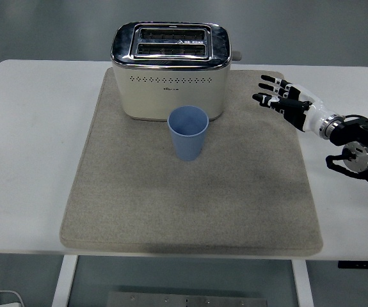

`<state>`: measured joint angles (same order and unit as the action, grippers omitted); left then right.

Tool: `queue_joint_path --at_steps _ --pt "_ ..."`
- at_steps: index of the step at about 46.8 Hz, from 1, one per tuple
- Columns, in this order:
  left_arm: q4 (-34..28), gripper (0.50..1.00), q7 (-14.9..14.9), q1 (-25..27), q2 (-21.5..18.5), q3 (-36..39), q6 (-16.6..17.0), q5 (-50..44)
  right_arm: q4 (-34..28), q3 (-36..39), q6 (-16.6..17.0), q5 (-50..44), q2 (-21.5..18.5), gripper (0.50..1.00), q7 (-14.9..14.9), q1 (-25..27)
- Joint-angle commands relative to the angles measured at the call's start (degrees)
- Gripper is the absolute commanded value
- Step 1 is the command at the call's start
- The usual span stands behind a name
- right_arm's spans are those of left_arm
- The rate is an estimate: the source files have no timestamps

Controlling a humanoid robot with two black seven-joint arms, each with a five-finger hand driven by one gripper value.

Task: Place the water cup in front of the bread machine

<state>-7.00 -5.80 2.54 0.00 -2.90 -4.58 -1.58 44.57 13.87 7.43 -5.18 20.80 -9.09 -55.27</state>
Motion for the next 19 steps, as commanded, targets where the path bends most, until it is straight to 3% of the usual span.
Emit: queue_joint_path --at_steps 1,19 --pt "-0.04 1.000 0.00 -0.08 0.00 0.00 0.01 0.00 -0.97 -0.51 0.12 0.00 0.03 0.917 0.30 -0.10" --pt "-0.04 1.000 0.00 -0.08 0.00 0.00 0.01 0.00 -1.68 -0.42 0.12 0.43 0.11 0.917 0.39 -0.45"
